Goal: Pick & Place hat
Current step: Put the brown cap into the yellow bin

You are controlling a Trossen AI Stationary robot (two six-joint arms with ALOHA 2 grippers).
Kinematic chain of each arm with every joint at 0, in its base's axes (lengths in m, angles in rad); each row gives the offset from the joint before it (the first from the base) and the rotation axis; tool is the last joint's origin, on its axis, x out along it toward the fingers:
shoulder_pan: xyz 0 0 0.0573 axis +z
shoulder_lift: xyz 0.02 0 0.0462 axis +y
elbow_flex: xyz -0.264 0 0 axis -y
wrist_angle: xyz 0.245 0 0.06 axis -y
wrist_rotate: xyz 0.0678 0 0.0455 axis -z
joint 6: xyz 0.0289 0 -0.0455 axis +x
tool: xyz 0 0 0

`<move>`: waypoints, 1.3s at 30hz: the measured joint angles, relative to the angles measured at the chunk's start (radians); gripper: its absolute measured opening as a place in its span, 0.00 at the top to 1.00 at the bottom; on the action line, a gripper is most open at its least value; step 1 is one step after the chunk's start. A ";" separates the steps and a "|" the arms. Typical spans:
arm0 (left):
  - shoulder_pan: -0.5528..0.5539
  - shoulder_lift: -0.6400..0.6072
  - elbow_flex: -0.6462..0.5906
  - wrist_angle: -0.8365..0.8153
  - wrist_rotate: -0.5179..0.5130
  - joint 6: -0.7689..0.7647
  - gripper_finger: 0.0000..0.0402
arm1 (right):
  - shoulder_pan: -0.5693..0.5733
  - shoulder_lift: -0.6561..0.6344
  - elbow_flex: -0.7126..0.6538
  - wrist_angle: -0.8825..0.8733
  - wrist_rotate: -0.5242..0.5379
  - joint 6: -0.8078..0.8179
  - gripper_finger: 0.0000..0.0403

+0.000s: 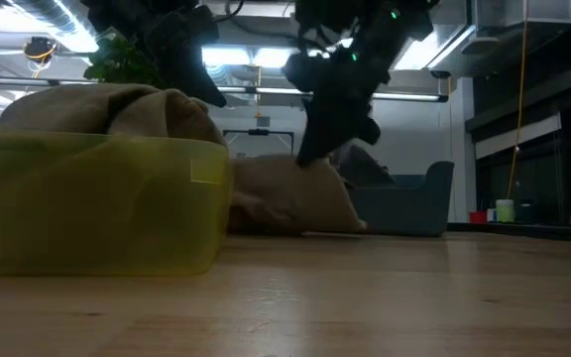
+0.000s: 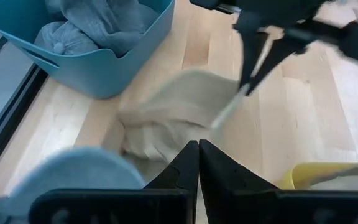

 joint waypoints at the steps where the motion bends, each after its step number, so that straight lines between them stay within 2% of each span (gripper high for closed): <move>1: 0.000 0.000 0.000 0.000 0.000 0.007 0.98 | -0.002 0.000 0.019 -0.011 -0.025 -0.007 0.96; 8: 0.000 -0.034 0.001 0.001 -0.006 0.094 0.99 | -0.036 0.001 0.129 -0.106 -0.181 -0.020 0.96; 13: 0.000 -0.088 0.001 0.001 -0.059 0.157 0.98 | -0.070 0.001 0.200 -0.190 -0.254 -0.037 0.96; 22: 0.000 -0.187 0.001 0.000 -0.083 0.173 0.99 | -0.150 0.001 0.310 -0.293 -0.414 -0.043 0.96; 32: 0.000 -0.259 0.001 0.001 -0.182 0.173 0.99 | -0.250 -0.002 0.420 -0.356 -0.733 -0.063 0.96; 39: 0.000 -0.295 0.001 0.000 -0.187 0.162 0.98 | -0.315 -0.005 0.472 -0.366 -0.919 -0.063 0.96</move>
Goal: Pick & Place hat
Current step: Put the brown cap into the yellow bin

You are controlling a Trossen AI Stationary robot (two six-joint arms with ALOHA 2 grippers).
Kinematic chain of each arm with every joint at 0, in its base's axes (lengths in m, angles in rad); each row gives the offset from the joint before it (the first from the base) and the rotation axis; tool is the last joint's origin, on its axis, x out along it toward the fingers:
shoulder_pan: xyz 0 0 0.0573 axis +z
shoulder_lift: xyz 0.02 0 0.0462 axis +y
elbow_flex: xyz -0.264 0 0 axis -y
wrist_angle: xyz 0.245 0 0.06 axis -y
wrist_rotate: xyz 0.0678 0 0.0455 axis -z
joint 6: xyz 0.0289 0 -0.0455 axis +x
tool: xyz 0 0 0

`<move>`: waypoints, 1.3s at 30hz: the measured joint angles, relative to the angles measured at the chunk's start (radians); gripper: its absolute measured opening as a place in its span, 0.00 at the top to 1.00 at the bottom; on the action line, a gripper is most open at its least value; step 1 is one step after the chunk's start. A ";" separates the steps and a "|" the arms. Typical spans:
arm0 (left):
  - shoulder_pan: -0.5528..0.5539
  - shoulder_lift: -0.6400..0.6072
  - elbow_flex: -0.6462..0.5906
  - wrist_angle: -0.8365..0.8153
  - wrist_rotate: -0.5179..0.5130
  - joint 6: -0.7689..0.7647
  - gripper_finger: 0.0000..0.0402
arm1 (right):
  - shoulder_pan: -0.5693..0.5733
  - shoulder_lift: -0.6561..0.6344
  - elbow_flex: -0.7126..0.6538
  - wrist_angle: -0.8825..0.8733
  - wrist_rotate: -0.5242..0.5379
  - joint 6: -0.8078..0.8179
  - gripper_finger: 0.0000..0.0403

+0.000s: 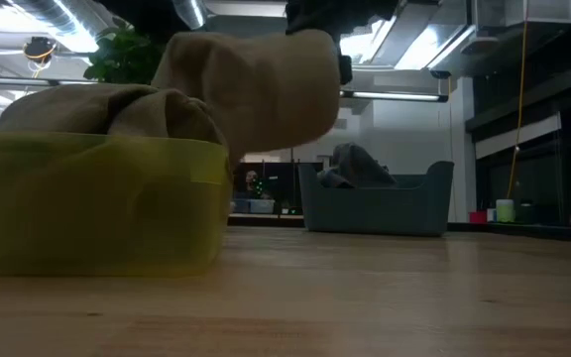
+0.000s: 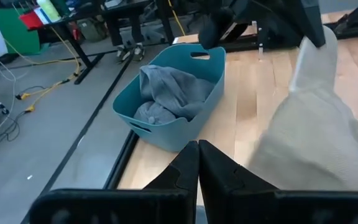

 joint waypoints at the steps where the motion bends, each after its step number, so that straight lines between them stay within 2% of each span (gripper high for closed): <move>1: 0.000 -0.004 0.000 0.001 -0.002 -0.006 0.98 | -0.009 0.000 0.004 0.002 -0.011 0.003 0.96; 2: 0.000 -0.008 0.000 0.001 -0.006 -0.011 0.98 | -0.017 0.000 0.011 -0.009 -0.002 0.018 0.96; 5: 0.000 -0.023 0.000 0.001 -0.024 -0.033 0.99 | -0.042 -0.002 0.040 -0.170 0.157 0.045 0.96; 6: 0.000 -0.027 0.000 0.001 -0.026 -0.039 0.99 | -0.052 -0.002 0.040 -0.204 0.133 0.011 0.96; 9: 0.000 -0.041 0.000 0.001 -0.026 -0.060 0.99 | -0.067 -0.009 0.040 -0.150 -0.038 -0.027 0.96; 10: 0.000 -0.045 0.000 0.001 -0.026 -0.061 0.99 | -0.063 -0.017 0.041 -0.143 -0.032 -0.015 0.96; 13: 0.000 -0.052 0.000 0.002 -0.026 -0.062 0.99 | -0.057 -0.035 0.057 -0.207 0.141 0.029 0.96; 14: 0.000 -0.053 0.000 0.006 -0.026 -0.069 0.98 | -0.064 -0.034 0.057 -0.216 0.139 0.024 0.96; 16: 0.000 -0.056 0.000 0.003 -0.026 -0.091 0.98 | -0.079 -0.028 0.058 -0.161 0.019 0.007 0.96; 17: 0.000 -0.056 0.000 0.004 -0.026 -0.101 0.98 | -0.081 -0.028 0.062 -0.132 -0.006 0.017 0.96; 18: 0.000 -0.057 0.000 0.006 -0.026 -0.105 0.98 | -0.080 -0.031 0.072 -0.125 0.022 0.039 0.96; 20: 0.000 -0.057 0.000 0.005 -0.022 -0.110 0.98 | -0.074 -0.037 0.100 -0.178 0.161 0.054 0.96; 21: 0.000 -0.057 0.000 0.005 -0.018 -0.119 0.98 | -0.074 -0.037 0.103 -0.202 0.173 0.037 0.96; 23: 0.000 -0.057 0.000 0.004 -0.016 -0.153 0.98 | -0.084 -0.031 0.101 -0.138 0.026 0.006 0.96; 24: 0.000 -0.057 0.000 0.004 -0.016 -0.172 0.98 | -0.085 -0.028 0.101 -0.087 -0.001 0.021 0.96; 27: 0.000 -0.057 0.000 0.004 -0.016 -0.190 0.99 | -0.082 -0.042 0.102 -0.097 0.144 0.064 0.96; 35: 0.000 -0.057 0.000 0.003 -0.014 -0.192 0.98 | -0.091 -0.040 0.101 -0.043 0.173 0.061 0.96; 39: 0.000 -0.057 0.000 0.002 -0.005 -0.198 0.98 | -0.094 -0.038 0.101 -0.045 0.224 0.053 0.96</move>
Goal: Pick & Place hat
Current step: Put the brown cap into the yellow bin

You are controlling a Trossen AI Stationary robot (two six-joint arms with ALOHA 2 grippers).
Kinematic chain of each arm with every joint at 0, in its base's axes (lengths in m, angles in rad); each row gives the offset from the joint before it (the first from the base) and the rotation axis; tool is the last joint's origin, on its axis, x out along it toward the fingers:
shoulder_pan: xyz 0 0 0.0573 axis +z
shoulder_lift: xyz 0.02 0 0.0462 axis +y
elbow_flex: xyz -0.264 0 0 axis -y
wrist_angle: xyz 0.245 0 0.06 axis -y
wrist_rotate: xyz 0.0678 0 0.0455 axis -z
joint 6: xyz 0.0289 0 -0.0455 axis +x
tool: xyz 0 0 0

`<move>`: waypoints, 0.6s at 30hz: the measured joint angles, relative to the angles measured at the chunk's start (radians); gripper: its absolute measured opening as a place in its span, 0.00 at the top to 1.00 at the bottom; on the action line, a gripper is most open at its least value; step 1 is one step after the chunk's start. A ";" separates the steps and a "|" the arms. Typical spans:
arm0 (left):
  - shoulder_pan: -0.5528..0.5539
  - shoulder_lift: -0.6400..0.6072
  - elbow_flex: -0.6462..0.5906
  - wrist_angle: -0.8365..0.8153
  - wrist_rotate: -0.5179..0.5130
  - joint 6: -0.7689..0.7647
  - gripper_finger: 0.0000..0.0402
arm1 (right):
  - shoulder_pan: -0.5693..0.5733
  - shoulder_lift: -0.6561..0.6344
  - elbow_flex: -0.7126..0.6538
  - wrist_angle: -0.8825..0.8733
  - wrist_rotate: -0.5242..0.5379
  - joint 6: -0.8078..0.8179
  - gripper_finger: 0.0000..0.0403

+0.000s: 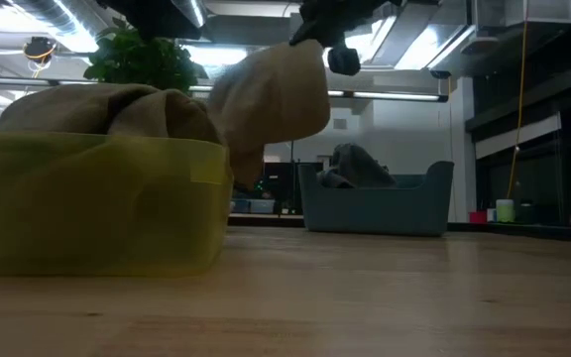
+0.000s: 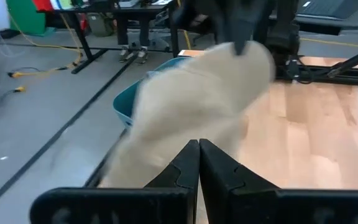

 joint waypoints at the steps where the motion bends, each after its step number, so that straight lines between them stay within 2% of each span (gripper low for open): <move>1: 0.000 0.000 0.000 -0.001 0.010 -0.007 0.99 | -0.001 0.000 0.000 0.000 0.019 -0.001 0.96; 4: 0.000 0.000 0.000 -0.001 0.030 -0.023 0.99 | -0.005 0.000 0.000 0.001 0.043 0.000 0.96; 18: 0.000 0.001 0.000 -0.001 0.040 -0.028 0.96 | -0.005 0.000 0.000 -0.031 0.018 -0.014 0.96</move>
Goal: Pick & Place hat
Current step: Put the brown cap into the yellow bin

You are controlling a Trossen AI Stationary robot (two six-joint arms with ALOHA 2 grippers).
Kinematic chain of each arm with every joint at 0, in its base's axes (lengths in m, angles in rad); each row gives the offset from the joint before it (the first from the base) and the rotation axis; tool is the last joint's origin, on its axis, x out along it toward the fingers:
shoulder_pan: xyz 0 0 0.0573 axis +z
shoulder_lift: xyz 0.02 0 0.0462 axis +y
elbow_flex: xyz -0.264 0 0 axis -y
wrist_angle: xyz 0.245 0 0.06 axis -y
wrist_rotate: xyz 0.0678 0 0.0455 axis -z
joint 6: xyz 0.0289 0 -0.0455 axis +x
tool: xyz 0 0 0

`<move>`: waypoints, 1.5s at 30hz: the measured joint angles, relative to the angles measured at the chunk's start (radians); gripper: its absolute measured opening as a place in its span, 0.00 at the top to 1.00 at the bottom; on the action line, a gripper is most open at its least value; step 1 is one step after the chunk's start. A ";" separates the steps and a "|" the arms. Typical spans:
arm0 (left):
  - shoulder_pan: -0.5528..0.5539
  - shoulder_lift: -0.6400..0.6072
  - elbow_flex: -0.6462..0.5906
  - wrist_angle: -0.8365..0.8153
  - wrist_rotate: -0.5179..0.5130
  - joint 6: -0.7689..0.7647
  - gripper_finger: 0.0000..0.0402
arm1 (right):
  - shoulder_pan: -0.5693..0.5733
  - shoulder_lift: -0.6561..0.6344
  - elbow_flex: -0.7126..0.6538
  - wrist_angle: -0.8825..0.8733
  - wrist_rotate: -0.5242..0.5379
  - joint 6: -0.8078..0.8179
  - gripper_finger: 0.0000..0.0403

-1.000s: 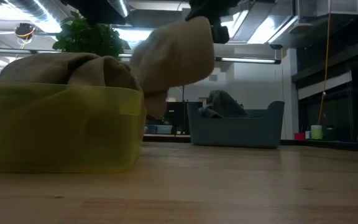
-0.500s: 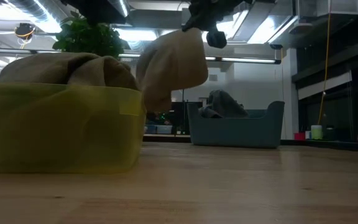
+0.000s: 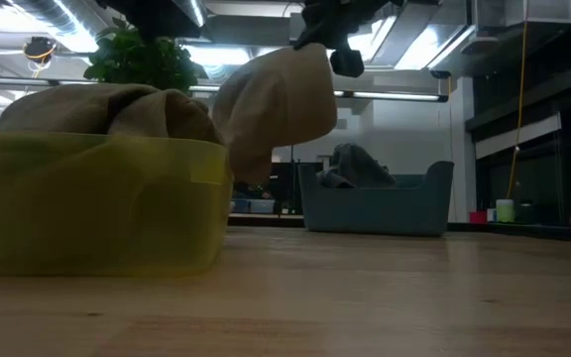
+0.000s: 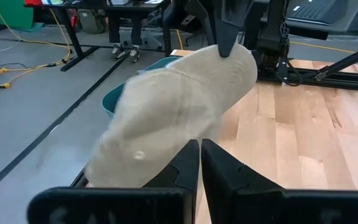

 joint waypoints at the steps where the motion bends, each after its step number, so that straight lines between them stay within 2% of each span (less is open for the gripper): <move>1: 0.000 0.000 0.000 0.000 0.000 -0.003 0.95 | -0.003 0.000 0.000 -0.010 -0.006 -0.011 0.96; 6: 0.000 0.000 0.000 -0.044 0.022 -0.059 0.85 | -0.012 -0.004 0.000 -0.040 -0.026 -0.037 0.96; 14: 0.000 0.000 -0.001 -0.174 0.047 -0.181 0.61 | -0.014 -0.049 0.000 -0.037 0.009 -0.058 0.96; 24: 0.000 0.000 -0.001 -0.075 0.023 -0.181 0.37 | -0.010 -0.091 0.000 0.100 -0.023 -0.006 0.95; 30: 0.000 0.000 -0.001 -0.024 -0.078 -0.114 0.31 | 0.005 -0.093 0.000 0.141 -0.042 -0.006 0.96; 45: 0.000 0.037 -0.001 -0.012 -0.231 -0.071 0.32 | 0.013 -0.094 0.000 0.229 -0.121 -0.006 0.96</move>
